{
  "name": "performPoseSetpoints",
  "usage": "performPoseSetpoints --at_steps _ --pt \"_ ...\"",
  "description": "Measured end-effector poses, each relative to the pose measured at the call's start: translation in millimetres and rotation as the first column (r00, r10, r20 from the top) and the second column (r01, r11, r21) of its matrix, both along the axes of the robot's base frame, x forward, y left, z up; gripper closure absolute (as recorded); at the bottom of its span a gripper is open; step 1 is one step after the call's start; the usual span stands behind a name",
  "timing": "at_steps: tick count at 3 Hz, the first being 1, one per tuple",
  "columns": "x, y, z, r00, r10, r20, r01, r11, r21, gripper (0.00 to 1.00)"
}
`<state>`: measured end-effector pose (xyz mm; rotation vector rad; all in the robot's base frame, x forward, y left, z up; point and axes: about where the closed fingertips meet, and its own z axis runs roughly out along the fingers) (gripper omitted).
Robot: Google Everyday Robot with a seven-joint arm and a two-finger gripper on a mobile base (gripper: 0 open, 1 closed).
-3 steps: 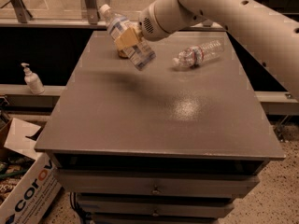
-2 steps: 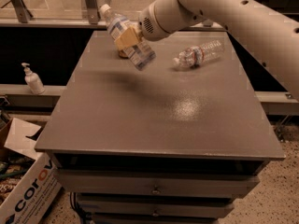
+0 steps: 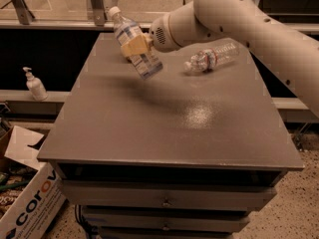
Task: Place blue plastic bottle upright
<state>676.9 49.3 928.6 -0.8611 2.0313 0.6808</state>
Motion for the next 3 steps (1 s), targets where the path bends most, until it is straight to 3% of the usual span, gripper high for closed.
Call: performPoseSetpoints --at_steps 1,2,3 --pt "0.6 -5.8 -2.7 0.9999 0.0 0.011 -0.001 0.992 0.129 1.0" --pt "3.2 -12.2 -0.2 0.9982 0.002 0.059 -0.016 0.97 0.241 1.0" --pt "4.5 -19.7 5.8 0.9882 -0.002 0.153 -0.05 0.939 0.339 1.0"
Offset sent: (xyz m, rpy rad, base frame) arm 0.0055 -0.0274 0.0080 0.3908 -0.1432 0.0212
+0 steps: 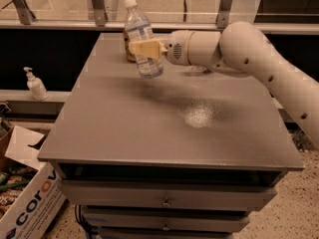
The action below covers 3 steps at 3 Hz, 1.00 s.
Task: Place blue plastic bottle upright
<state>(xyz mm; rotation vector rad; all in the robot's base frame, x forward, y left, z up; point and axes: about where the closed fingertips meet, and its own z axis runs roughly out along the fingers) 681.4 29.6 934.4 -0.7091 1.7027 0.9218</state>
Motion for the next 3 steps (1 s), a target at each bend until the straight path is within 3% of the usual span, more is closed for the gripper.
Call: performPoseSetpoints --at_steps 1,2,3 --pt "-5.4 10.1 7.1 0.9984 0.027 0.049 -0.027 1.0 -0.002 1.0" --pt "-4.5 3.7 5.9 0.9974 0.018 0.07 -0.021 0.999 0.029 1.0" --pt "-13.4 -0.1 7.4 0.9873 0.037 0.154 -0.049 0.996 0.079 1.0"
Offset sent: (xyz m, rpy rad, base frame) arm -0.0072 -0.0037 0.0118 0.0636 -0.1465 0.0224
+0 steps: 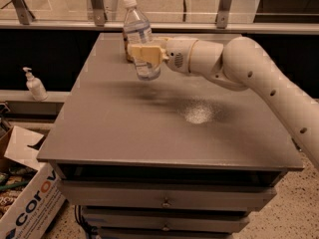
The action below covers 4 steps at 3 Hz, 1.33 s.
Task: Place blue plastic bottle upright
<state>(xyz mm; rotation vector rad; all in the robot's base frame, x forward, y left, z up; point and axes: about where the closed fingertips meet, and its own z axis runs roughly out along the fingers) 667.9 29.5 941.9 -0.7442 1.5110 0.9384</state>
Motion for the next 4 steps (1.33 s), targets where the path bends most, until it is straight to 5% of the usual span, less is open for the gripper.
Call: performPoseSetpoints --at_steps 2,4 --pt "-19.3 -4.8 9.7 0.9816 0.064 0.18 -0.077 0.995 0.065 1.0" --pt "-29.7 -16.5 11.9 0.9431 0.127 0.307 -0.127 0.992 -0.02 1.0"
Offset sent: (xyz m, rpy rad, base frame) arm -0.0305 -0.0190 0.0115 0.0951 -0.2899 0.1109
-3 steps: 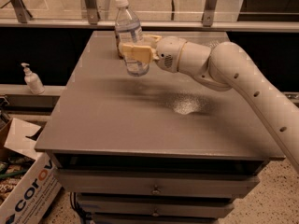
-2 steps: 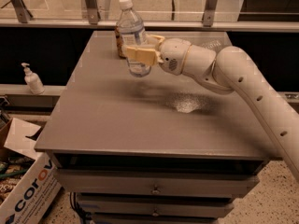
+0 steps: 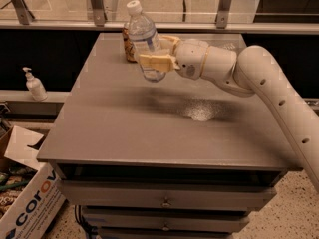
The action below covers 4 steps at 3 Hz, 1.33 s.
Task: Place blue plastic bottle upright
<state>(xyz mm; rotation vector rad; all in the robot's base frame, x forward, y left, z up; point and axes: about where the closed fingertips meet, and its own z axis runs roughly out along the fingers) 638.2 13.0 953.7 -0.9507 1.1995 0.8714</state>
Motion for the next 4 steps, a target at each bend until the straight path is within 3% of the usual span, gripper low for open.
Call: performPoseSetpoints --at_steps 1,2,4 --pt "-2.8 -4.7 -5.0 0.9996 0.013 0.027 -0.012 0.999 -0.048 1.0" --pt "-5.7 -6.7 -18.9 0.9996 0.019 0.02 -0.017 0.997 -0.069 1.0" --pt "-11.4 -6.6 -45.9 0.9989 0.027 -0.038 -0.029 0.997 -0.071 1.0"
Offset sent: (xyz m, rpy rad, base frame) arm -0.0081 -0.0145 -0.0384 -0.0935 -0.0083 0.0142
